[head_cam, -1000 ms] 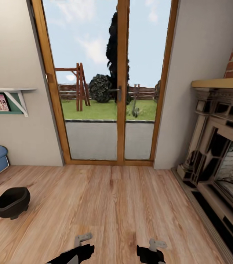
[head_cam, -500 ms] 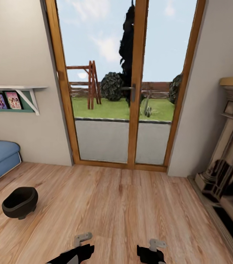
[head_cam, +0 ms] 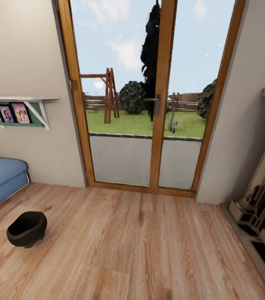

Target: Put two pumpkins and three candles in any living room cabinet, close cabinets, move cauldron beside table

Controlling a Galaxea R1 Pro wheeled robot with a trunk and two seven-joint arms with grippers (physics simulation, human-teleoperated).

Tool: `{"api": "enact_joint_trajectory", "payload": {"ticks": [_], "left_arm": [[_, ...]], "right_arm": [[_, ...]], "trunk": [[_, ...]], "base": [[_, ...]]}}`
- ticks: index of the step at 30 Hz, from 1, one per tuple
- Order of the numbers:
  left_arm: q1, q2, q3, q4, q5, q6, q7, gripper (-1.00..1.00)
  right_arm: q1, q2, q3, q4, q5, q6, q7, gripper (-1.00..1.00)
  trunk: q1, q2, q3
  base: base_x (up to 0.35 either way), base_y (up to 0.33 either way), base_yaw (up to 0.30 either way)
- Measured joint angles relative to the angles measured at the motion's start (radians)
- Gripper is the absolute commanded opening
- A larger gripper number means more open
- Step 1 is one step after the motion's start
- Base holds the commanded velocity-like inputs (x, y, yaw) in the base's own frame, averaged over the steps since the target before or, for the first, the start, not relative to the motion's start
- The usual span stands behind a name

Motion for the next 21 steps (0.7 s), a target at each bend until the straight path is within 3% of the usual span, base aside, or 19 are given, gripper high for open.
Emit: {"api": "enact_joint_trajectory", "payload": {"ticks": [6,21], "left_arm": [[0.008,0.004,0.001,0.000,0.002,0.003,0.007,1.00],[0.032,0.005,0.001,0.000,0.003,0.004,0.009,1.00]], "right_arm": [[0.006,-0.014,0.000,-0.001,0.000,0.001,0.000,1.00],[0.013,-0.015,0.001,0.001,0.000,0.002,0.004,1.00]], "trunk": [[0.000,0.000,0.000],[0.000,0.000,0.000]], "base": [[0.262,0.000,0.000],[0.330,-0.007,0.000]]}}
